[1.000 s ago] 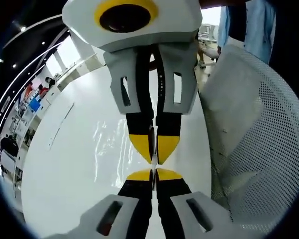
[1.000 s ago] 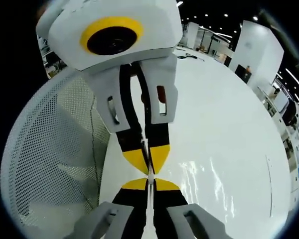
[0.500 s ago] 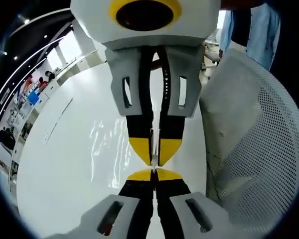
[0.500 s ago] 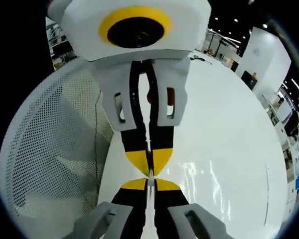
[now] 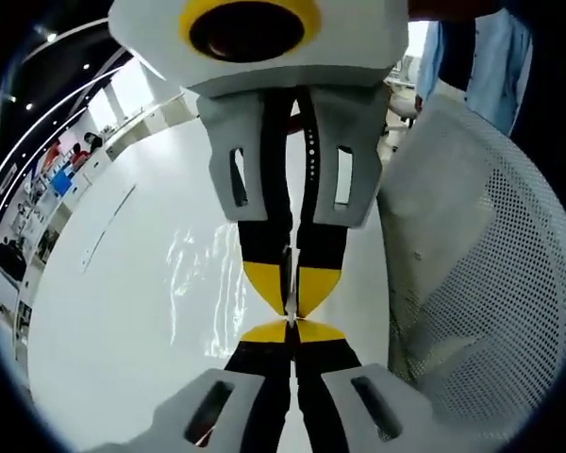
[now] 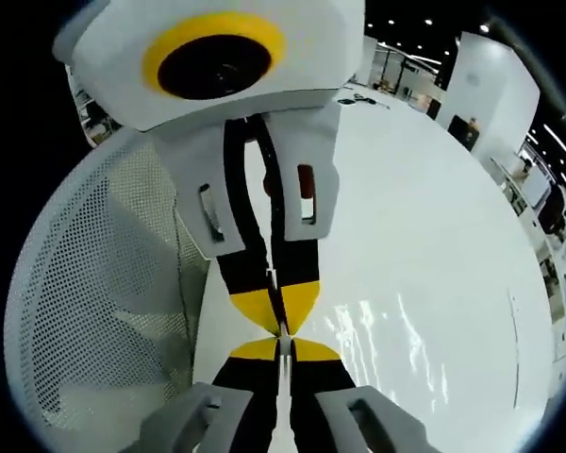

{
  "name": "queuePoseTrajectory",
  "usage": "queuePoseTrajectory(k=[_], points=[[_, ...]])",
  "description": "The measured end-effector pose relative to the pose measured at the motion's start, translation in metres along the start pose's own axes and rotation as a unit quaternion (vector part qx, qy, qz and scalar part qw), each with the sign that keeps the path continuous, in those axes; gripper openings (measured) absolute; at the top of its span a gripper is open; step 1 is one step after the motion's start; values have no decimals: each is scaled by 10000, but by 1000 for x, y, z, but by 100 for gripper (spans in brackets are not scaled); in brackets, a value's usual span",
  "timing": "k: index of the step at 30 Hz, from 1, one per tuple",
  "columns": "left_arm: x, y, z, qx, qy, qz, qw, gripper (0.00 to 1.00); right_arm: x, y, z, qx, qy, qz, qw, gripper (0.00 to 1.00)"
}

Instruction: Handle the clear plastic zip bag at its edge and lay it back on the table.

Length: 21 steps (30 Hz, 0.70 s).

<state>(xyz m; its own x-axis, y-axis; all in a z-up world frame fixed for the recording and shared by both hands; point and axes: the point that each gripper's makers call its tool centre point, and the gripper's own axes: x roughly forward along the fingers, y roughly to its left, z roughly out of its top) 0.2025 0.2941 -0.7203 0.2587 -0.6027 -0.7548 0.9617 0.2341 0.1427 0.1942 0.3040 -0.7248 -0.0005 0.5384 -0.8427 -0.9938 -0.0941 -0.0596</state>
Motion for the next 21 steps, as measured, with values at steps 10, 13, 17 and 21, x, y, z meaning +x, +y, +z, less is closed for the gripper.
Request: queuePoseTrajectory(k=[10, 13, 17, 21], points=[[-3, 3, -8, -50, 103, 0, 9999, 0, -1, -2, -7, 70, 97, 20, 9999, 0], [-3, 4, -10, -73, 118, 6, 9999, 0, -3, -4, -10, 57, 134, 4, 9999, 0], [-5, 4, -9, -102, 118, 7, 9999, 0, -5, -4, -13, 80, 140, -12, 9999, 0], [-5, 4, -11, -140, 136, -9, 9998, 0, -6, -6, -18, 118, 180, -18, 9998, 0]])
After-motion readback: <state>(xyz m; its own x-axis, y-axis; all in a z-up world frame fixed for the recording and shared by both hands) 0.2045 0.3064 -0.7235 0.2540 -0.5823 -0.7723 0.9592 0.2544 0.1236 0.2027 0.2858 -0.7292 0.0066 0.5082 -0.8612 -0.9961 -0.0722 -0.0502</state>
